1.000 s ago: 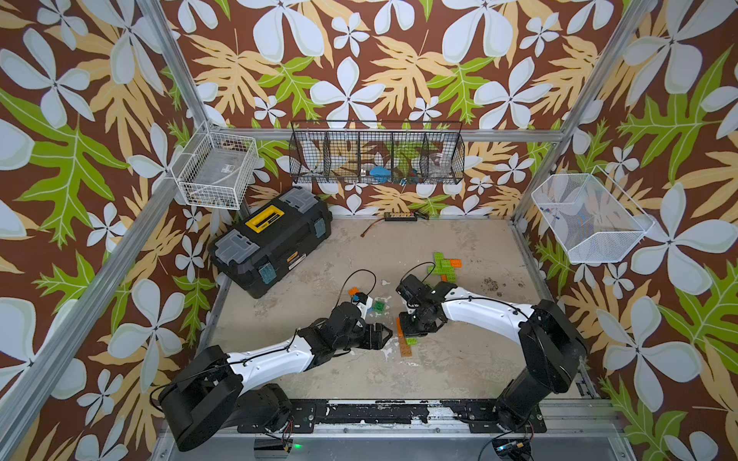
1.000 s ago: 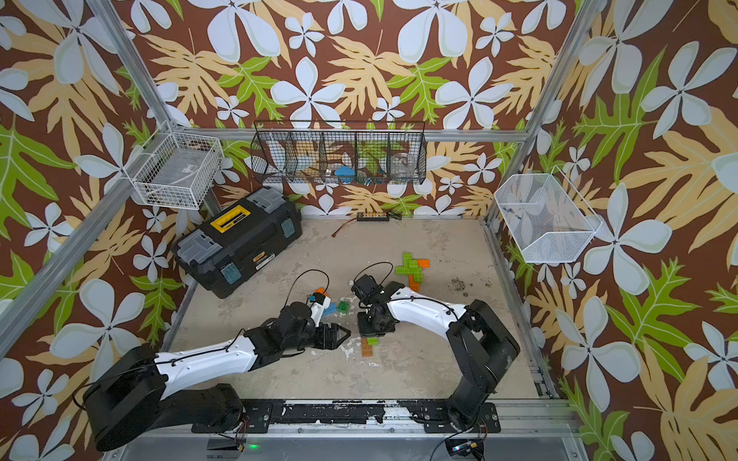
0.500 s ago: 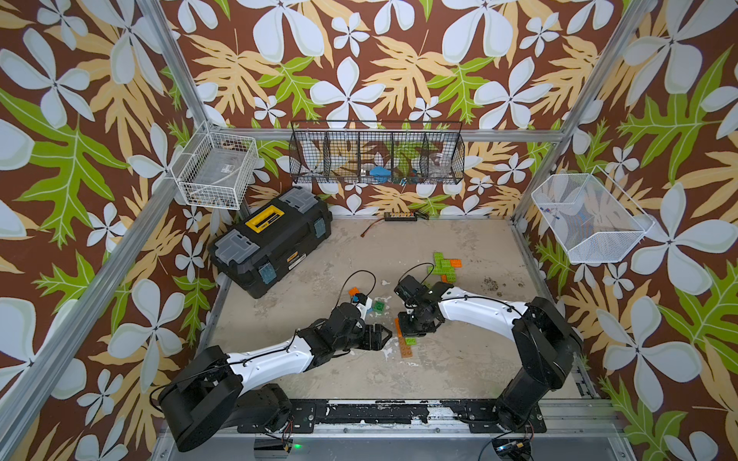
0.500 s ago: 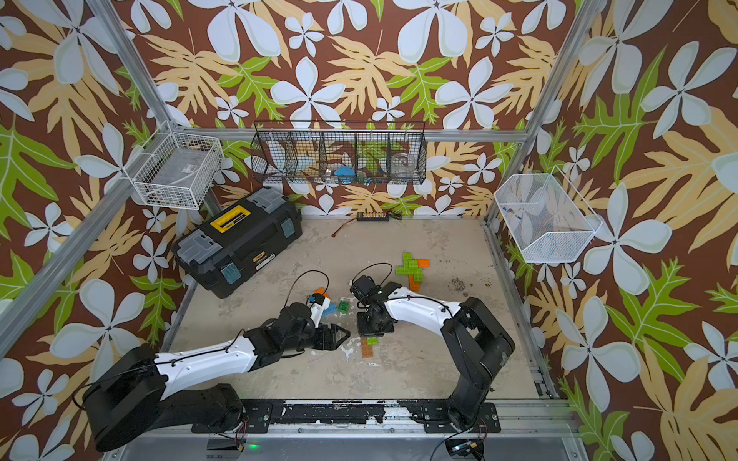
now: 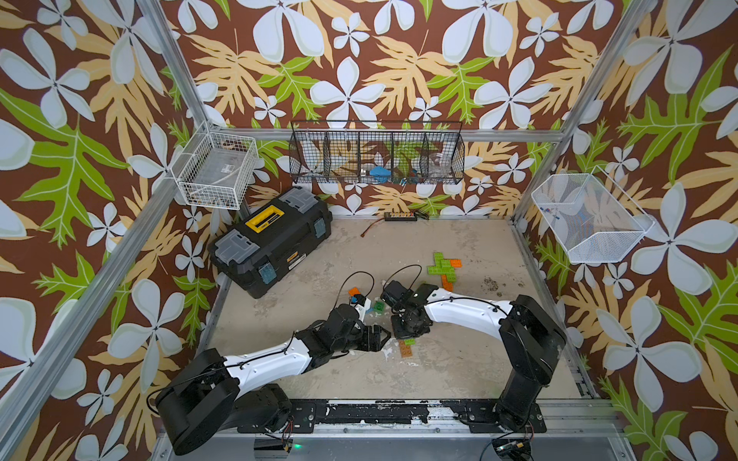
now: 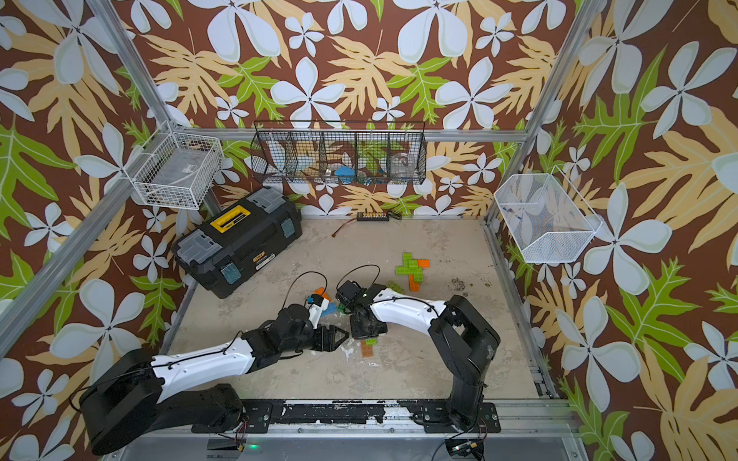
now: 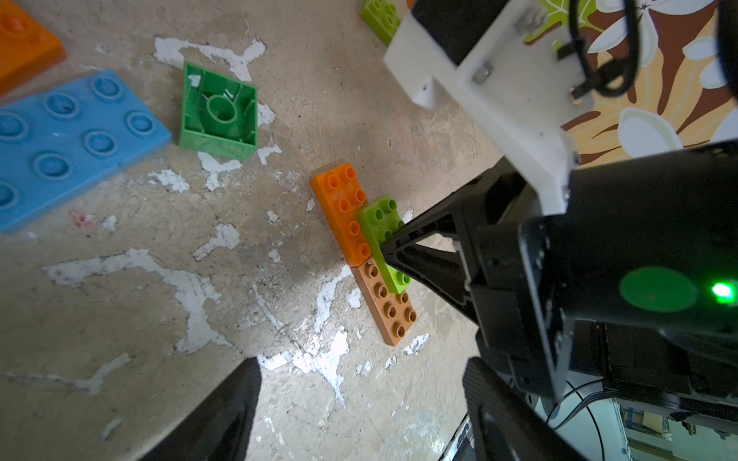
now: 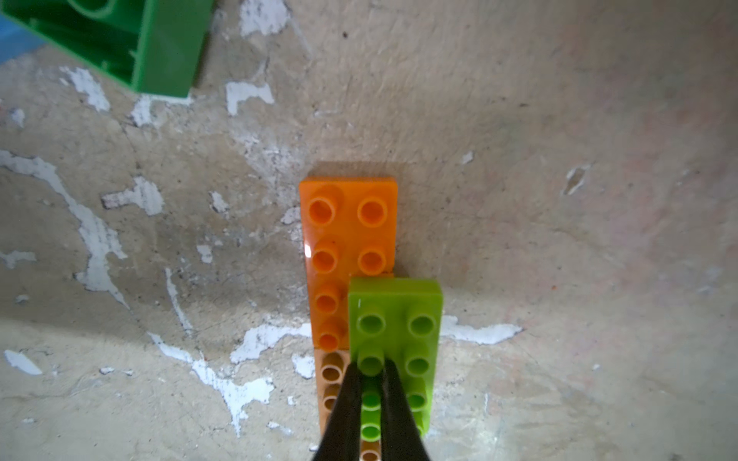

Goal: Assemble a small pinwheel with lego
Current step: Assemble the lego brick with the lego brick.

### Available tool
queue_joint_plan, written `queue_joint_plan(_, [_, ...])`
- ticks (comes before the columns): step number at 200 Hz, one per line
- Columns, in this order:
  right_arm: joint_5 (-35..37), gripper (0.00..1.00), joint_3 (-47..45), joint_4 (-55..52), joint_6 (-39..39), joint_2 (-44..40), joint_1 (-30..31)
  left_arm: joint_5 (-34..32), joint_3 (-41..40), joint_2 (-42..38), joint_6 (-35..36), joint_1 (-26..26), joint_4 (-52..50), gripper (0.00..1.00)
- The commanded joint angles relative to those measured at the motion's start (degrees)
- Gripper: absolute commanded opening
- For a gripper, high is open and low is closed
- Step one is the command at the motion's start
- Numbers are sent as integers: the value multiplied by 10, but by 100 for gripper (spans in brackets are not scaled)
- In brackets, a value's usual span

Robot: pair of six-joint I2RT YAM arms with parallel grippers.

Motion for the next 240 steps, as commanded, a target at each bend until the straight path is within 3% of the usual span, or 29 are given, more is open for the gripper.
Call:
queue_joint_plan(1, [-5,10,-14,-10,-6,27,4,-9,-4,-10,2,4,0,82])
queue_joint_plan(84, [-6,10,-53,-41,0,-75,9,-22,-21,-41,-2,-14,-33,82])
queue_joint_plan(131, [-14,34,-29,-32,1,-100,8,-28,4,-20,1,-14,-32,83])
queue_joint_plan(154, [-3,39,-25,-38,-11,-117,-1,-38,11,-13,4,-10,-33,83])
queue_joint_plan(209, [28,39,-41,27,-38,-160,-127,-34,61,33,33,41,-48,82])
queue_joint_plan(240, [33,38,8,55,-25,-105,-205,-35,149,105,76,60,-75,81])
